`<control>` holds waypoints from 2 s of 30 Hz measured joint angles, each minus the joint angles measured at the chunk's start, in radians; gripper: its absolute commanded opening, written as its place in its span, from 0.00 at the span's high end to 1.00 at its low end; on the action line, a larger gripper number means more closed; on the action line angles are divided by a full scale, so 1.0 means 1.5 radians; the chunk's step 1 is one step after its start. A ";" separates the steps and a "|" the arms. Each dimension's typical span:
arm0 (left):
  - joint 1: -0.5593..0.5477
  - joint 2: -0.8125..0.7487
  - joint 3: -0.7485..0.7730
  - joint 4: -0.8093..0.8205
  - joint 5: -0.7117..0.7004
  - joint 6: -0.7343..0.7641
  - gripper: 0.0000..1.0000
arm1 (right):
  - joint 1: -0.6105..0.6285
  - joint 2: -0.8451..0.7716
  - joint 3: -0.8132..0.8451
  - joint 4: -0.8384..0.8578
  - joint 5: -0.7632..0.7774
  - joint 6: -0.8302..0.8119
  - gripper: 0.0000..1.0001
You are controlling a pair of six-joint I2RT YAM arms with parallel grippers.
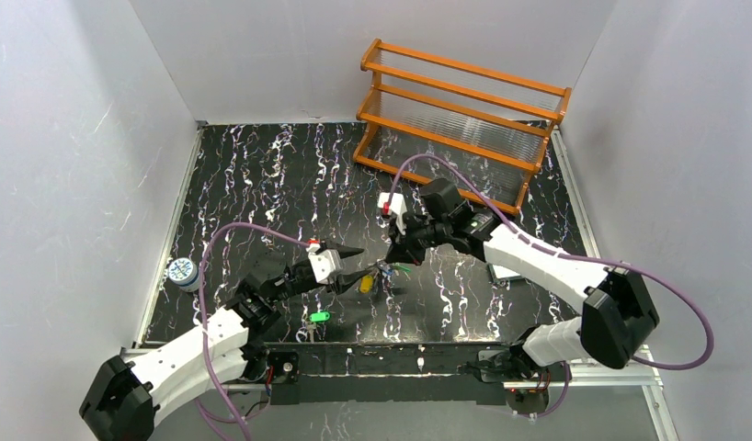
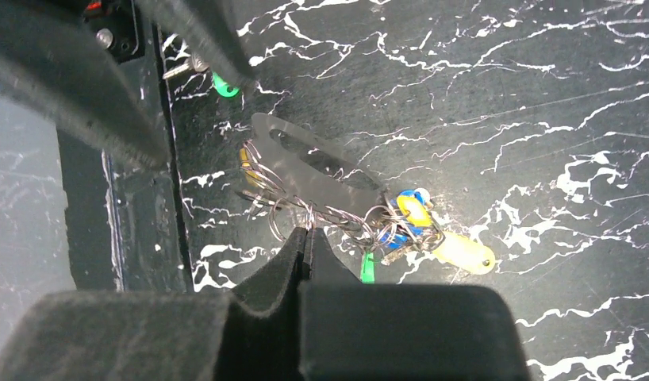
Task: Put the keys on the keyring
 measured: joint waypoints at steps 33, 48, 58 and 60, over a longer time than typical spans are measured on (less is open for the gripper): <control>-0.056 0.053 -0.061 0.023 0.010 0.000 0.62 | 0.122 0.062 -0.120 0.046 -0.070 -0.006 0.99; -0.143 0.105 -0.072 0.033 -0.014 0.005 0.75 | 0.122 0.004 -0.136 0.058 -0.078 -0.010 0.99; -0.150 0.148 -0.075 0.052 -0.011 0.010 0.79 | 0.121 -0.005 -0.140 0.053 -0.078 -0.020 0.99; -0.152 0.156 -0.073 0.056 -0.011 0.013 0.83 | 0.121 -0.005 -0.140 0.050 -0.077 -0.021 0.99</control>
